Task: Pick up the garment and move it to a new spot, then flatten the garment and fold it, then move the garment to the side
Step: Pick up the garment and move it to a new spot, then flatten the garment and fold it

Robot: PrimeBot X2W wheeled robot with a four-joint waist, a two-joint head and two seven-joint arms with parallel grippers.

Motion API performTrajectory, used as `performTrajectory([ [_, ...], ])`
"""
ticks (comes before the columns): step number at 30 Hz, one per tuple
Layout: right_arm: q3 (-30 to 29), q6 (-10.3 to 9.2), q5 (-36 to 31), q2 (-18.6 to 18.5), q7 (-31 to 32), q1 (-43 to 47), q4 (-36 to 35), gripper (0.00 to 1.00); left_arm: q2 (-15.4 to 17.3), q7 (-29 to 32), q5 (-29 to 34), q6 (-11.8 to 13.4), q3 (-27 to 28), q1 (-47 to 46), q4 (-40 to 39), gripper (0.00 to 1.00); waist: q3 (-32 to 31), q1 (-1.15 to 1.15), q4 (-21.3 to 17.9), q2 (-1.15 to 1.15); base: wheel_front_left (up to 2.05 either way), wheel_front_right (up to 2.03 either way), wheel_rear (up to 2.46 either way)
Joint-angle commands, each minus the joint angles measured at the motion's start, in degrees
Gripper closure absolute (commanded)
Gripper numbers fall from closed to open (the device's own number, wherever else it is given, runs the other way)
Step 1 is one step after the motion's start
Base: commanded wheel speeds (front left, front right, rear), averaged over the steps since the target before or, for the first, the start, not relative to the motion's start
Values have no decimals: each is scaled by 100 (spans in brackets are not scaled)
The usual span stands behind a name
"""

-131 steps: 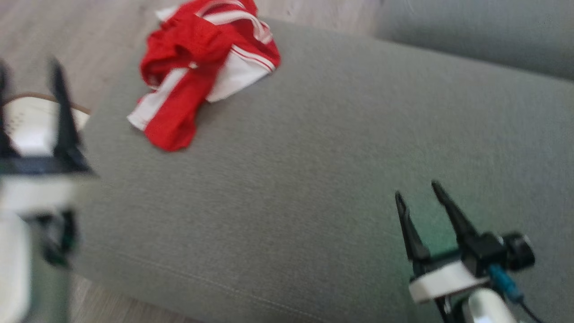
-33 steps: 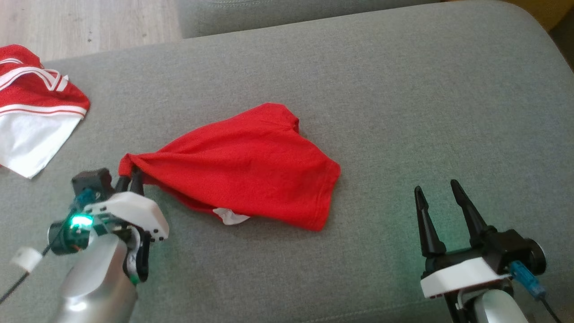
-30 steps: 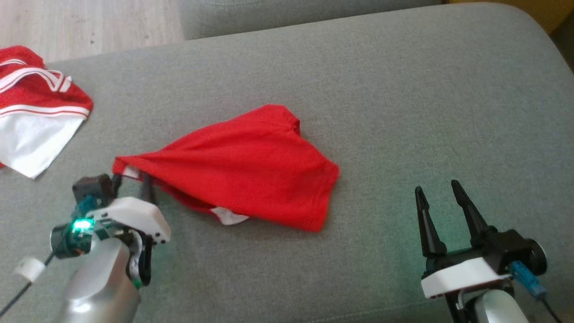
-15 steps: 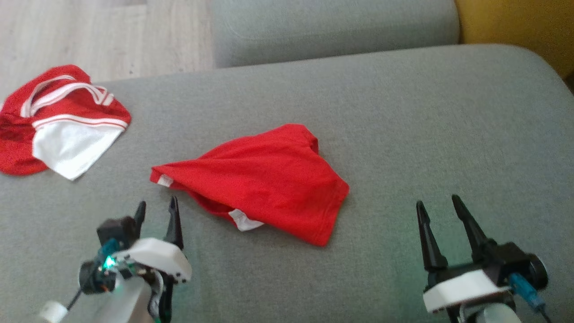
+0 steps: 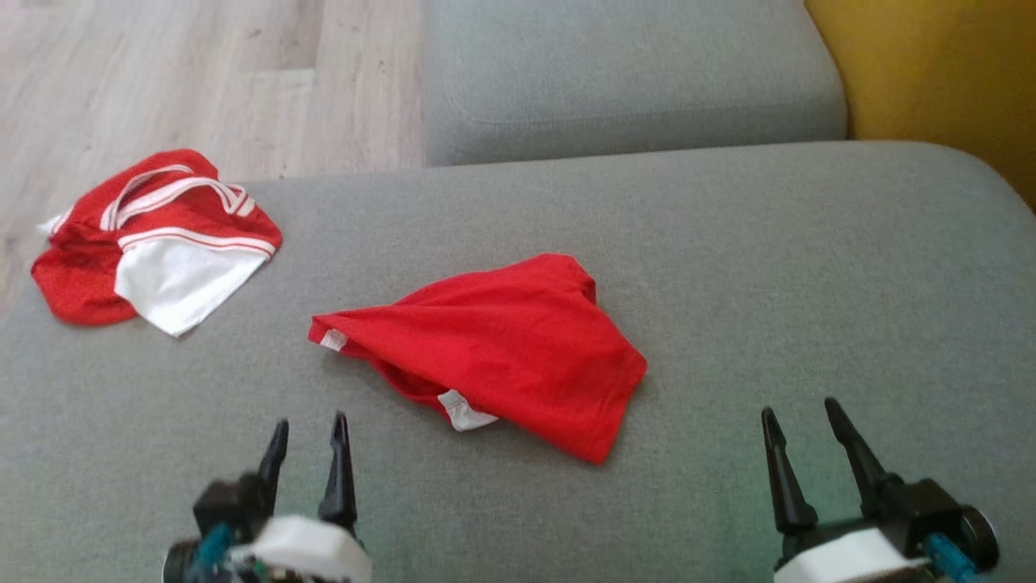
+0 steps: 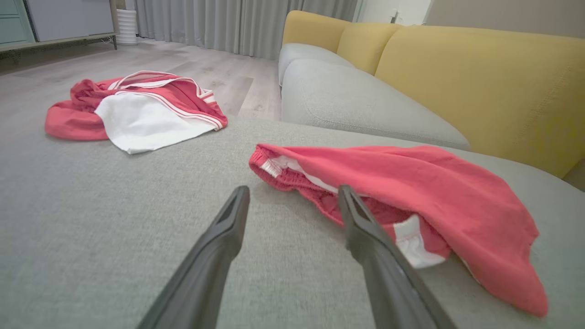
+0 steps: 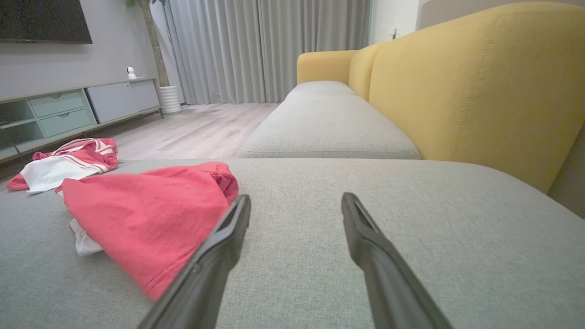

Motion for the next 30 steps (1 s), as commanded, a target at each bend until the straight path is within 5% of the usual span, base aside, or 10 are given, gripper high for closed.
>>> performTrajectory([
  [1,107,43,-16,-37,-64,-96,-201,0,80,-71,112,69,308,23,-410,0,-55,1,38,0,0,0,0],
  [9,149,43,53,-37,-64,113,-228,0,-40,-71,332,203,512,791,-1284,0,-175,1,160,0,0,0,0],
  [30,318,43,152,-37,-64,59,-204,0,53,56,350,292,404,999,-1622,0,-161,1,310,0,0,0,0],
])
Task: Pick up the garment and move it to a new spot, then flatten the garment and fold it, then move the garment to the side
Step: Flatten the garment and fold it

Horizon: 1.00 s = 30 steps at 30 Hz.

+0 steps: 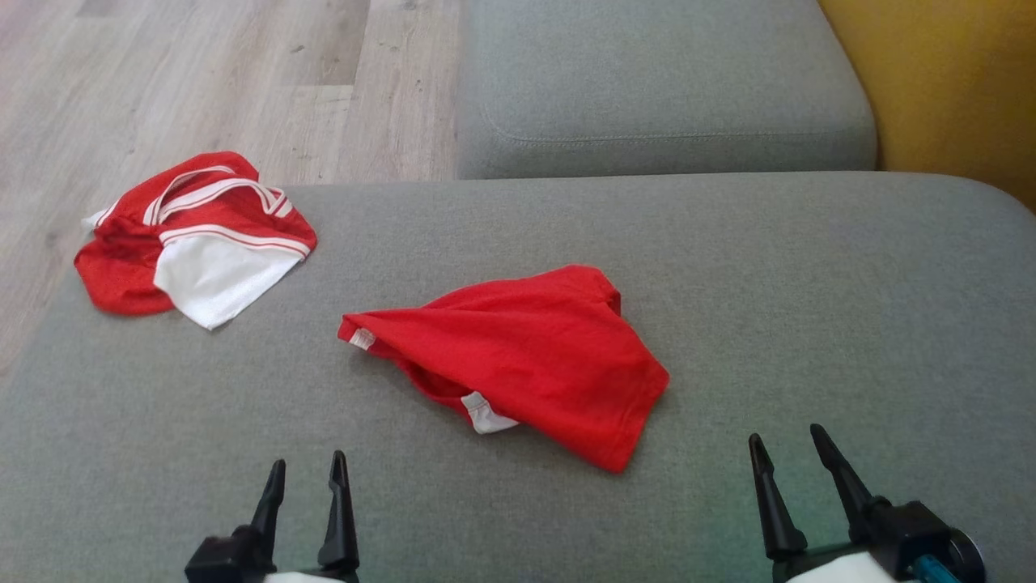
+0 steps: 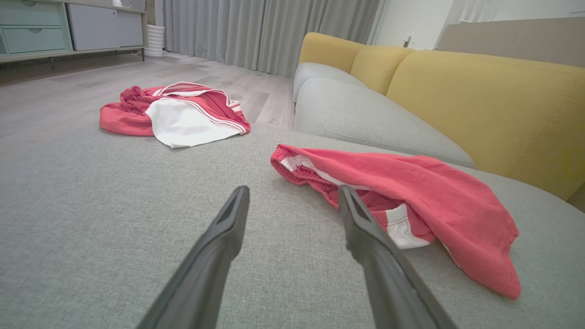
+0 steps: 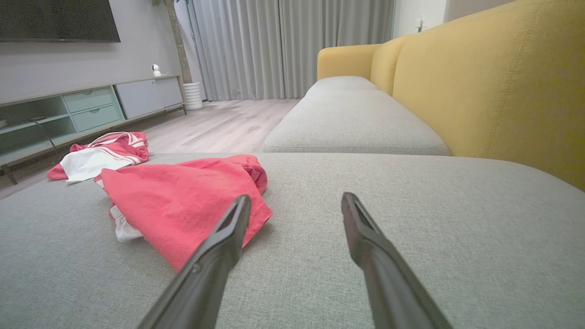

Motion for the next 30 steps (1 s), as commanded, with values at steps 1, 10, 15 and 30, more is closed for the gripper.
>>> performTrajectory([
  [1,155,43,30,-40,-64,-252,-173,0,75,-11,38,57,166,-230,-224,0,18,0,11,0,0,0,0],
  [10,677,43,-243,-40,-61,-810,352,0,118,31,43,94,137,-296,-316,0,222,0,110,0,0,0,0],
  [15,1366,43,-413,-40,143,-1576,1377,0,84,69,59,131,85,-404,-415,0,483,0,415,0,0,0,0],
  [30,1569,43,-634,-40,705,-2694,3308,76,39,-15,1,152,149,-527,-357,0,893,0,1043,0,0,0,0],
])
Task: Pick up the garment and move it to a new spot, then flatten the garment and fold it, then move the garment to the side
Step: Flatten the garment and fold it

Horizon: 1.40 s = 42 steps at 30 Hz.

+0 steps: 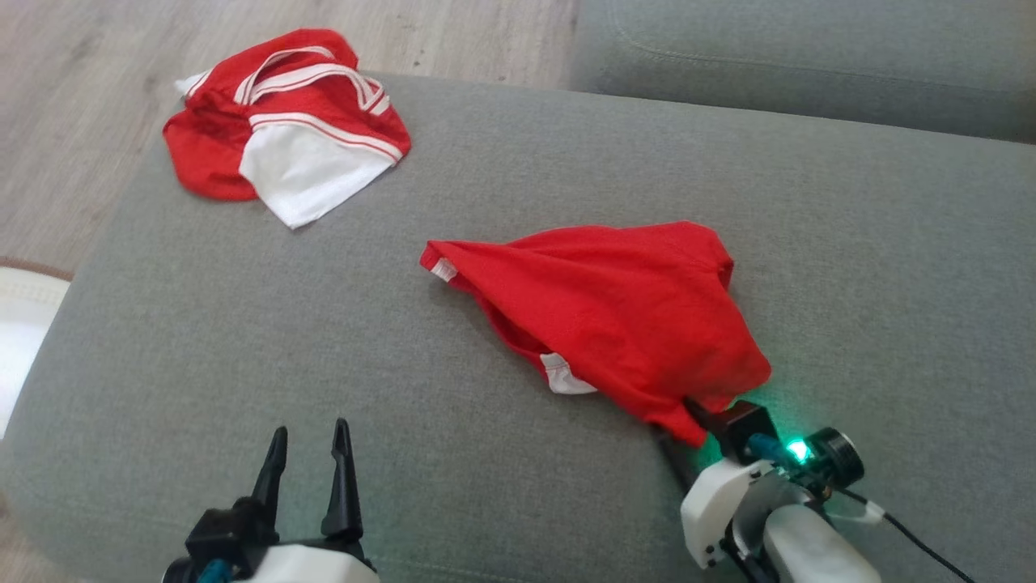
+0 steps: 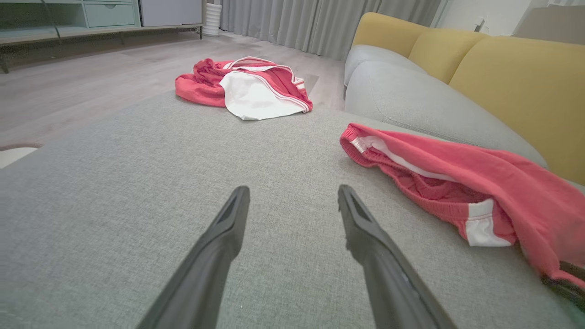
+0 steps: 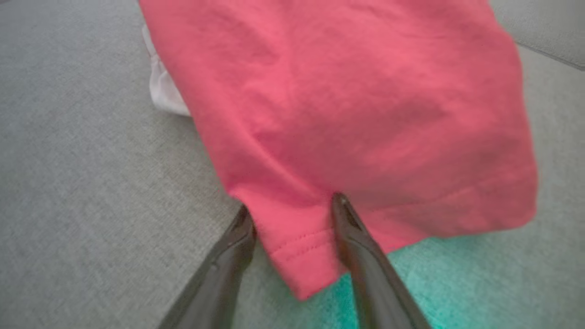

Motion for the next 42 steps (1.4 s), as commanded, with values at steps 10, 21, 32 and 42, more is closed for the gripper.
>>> performTrajectory([
  [10,-167,43,244,-11,-517,140,-835,100,7,-99,-25,60,233,-128,-69,0,-339,-1,-302,0,0,0,0],
  [21,-238,43,1140,-11,682,455,-3279,100,-24,-114,-63,88,180,22,-118,0,-549,-1,-600,0,0,0,0],
  [32,-1102,43,913,-13,2319,-899,-3082,100,-143,-134,-10,-8,15,-193,-155,0,-191,-1,-141,0,0,0,0],
  [42,-1994,43,563,-513,2594,-2285,-1413,100,-333,-162,89,-146,-120,-659,-202,0,563,-1,348,0,0,0,0],
])
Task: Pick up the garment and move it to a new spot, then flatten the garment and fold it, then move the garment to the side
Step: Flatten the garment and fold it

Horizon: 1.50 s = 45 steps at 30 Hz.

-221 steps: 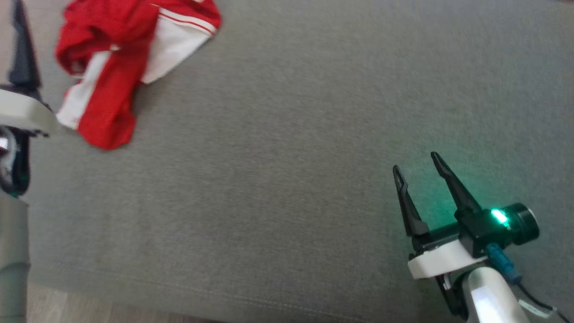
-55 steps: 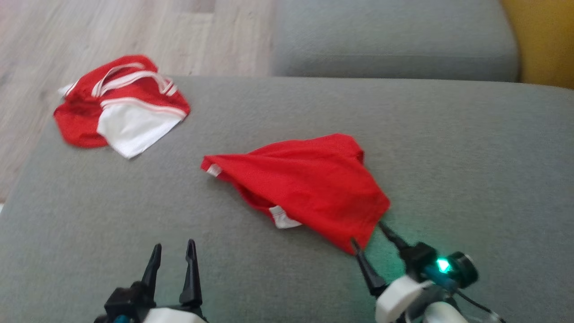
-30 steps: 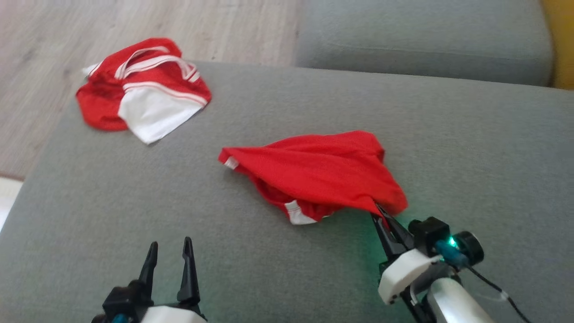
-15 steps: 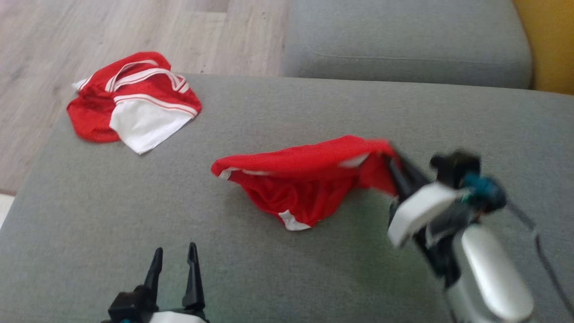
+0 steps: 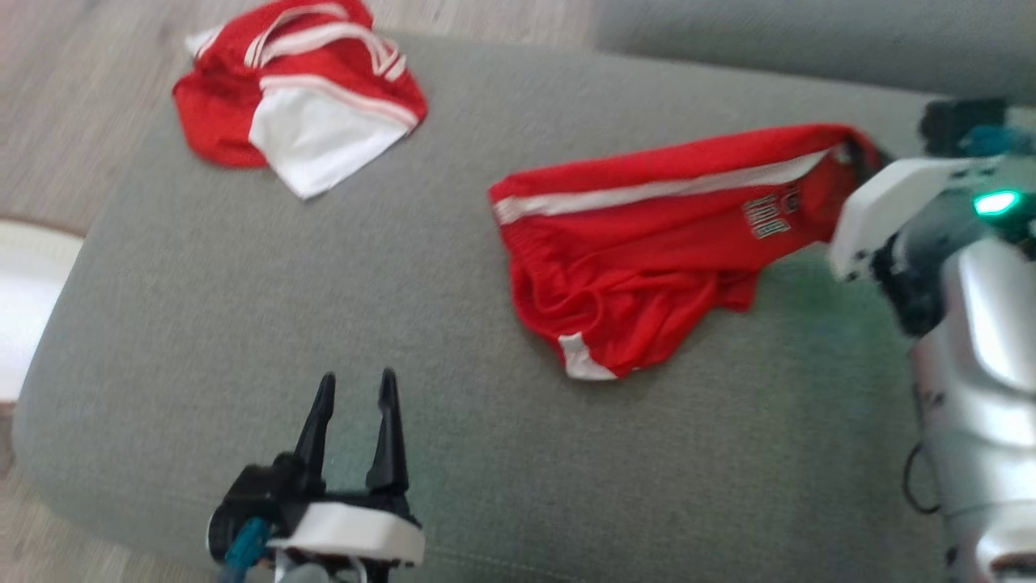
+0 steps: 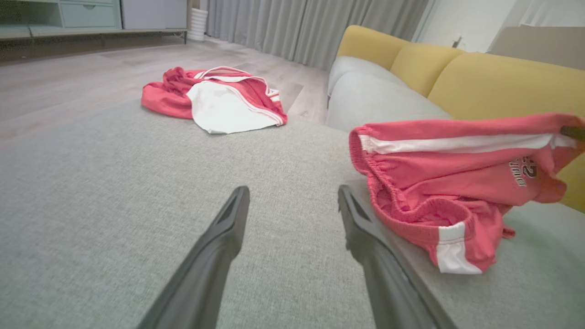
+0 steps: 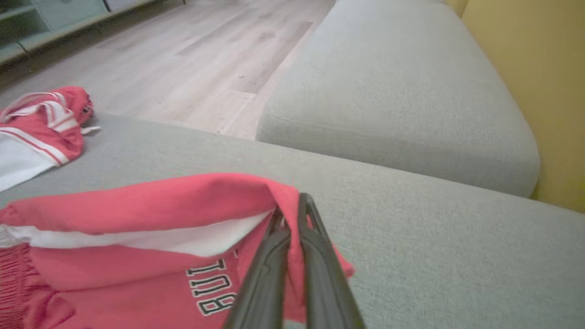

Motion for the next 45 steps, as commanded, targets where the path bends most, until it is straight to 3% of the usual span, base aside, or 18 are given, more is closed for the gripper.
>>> performTrajectory([
  [1,28,43,-48,-59,13,-285,-72,100,-25,-62,56,-22,127,-245,-163,0,273,-1,205,0,0,0,0],
  [4,-197,43,-140,-232,-97,-544,361,100,-77,-68,79,-64,124,-382,-146,0,441,-1,262,0,0,0,0],
  [5,-238,43,-201,-294,-167,-613,485,84,-89,-70,90,-73,129,-418,-140,0,487,-1,267,0,0,0,0],
  [6,-281,43,-264,-346,-252,-670,606,61,-100,-71,101,-81,134,-449,-130,0,515,-1,268,0,0,0,0],
  [7,-332,43,-317,-379,-344,-723,719,0,-109,-72,114,-86,140,-477,-123,0,541,-1,260,0,0,0,0],
  [16,-490,43,-608,-454,-1152,-970,1514,0,-126,-76,219,-100,244,-548,-94,0,412,-1,-10,0,0,0,0],
  [24,674,43,-128,-243,-1615,-839,1717,0,-71,-77,227,-97,290,-427,-81,0,65,-1,-202,0,0,0,0],
  [34,2261,43,847,-421,-1225,-851,1944,0,-83,-71,203,-82,210,-367,-180,0,149,-1,224,0,0,0,0],
  [45,2559,43,1048,-517,-675,-1032,2757,0,-138,-75,177,-66,247,-416,-215,0,431,-1,557,0,0,0,0],
])
